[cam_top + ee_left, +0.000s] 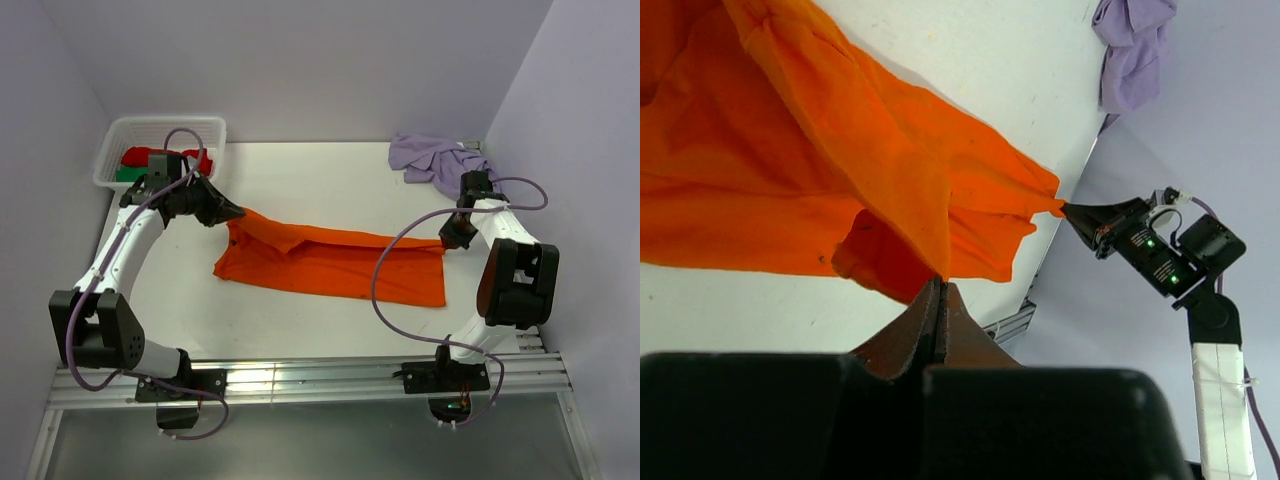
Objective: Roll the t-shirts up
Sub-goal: Fold the tshirt
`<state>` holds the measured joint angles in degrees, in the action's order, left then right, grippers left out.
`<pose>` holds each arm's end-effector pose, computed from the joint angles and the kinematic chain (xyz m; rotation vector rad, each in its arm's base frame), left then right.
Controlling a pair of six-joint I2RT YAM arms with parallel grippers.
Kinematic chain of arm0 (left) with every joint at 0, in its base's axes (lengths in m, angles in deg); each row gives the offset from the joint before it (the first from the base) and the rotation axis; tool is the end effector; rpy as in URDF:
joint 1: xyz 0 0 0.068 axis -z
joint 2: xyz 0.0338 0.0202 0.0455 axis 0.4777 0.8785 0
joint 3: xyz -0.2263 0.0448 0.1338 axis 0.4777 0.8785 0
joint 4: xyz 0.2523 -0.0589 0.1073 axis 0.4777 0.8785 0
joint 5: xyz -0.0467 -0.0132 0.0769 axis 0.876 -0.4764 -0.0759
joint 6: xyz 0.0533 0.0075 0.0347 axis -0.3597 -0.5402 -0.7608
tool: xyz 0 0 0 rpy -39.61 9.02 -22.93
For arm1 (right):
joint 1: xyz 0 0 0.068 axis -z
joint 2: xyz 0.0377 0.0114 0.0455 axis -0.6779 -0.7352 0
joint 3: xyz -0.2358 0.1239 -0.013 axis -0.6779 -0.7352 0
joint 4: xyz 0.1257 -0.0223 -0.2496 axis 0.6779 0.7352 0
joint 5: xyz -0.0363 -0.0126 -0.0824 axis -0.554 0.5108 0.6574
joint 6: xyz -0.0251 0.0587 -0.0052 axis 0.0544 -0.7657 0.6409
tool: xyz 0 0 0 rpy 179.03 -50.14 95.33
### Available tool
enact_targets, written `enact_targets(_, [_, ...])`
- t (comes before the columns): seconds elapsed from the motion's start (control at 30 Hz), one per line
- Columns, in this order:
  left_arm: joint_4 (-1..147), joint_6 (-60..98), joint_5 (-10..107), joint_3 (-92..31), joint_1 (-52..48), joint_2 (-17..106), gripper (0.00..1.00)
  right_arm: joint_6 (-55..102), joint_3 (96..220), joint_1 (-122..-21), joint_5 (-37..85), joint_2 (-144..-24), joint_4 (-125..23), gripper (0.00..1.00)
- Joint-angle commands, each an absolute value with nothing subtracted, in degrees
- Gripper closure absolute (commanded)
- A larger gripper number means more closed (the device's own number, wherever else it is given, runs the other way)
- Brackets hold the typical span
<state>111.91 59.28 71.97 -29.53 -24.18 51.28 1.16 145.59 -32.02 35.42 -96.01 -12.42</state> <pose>0.3333 -0.0515 0.2897 -0.7710 2.4287 -1.0932 0.3315 -0.0655 0.1754 0.9583 2.6006 -0.0059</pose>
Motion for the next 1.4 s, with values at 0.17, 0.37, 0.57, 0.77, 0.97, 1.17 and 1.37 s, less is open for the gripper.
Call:
enact_targets(0.17, [111.5, 59.8, 72.9, -24.1, -24.2, 46.7, 1.00, 0.9, 144.5, -31.6, 36.2, -93.7, -12.2, 1.00])
enact_targets(0.37, [110.7, 59.7, 72.9, -20.6, -24.2, 46.2, 1.00, 1.1, 142.2, -31.7, 34.3, -93.4, -13.6, 0.89])
enact_targets(0.57, [111.0, 58.2, 71.8, -18.1, -24.3, 45.8, 1.00, 0.8, 140.7, -31.7, 32.9, -90.3, -14.0, 0.58])
enact_targets(0.77, [110.2, 58.1, 71.6, -15.4, -24.2, 45.4, 1.00, -1.3, 140.9, -34.5, 27.4, -85.0, -13.2, 0.56])
enact_targets(0.97, [110.7, 57.7, 71.1, -16.3, -24.2, 46.0, 1.00, -12.0, 138.1, -50.0, 17.6, -80.5, -22.4, 0.55])
enact_targets(1.17, [111.6, 57.4, 71.0, -18.3, -24.2, 46.8, 1.00, -21.6, 135.9, -67.6, 17.8, -83.5, -37.9, 0.57])
enact_targets(1.37, [111.5, 56.9, 70.6, -19.9, -24.2, 48.7, 1.00, -29.0, 140.7, -77.5, 22.3, -93.7, -42.3, 0.59])
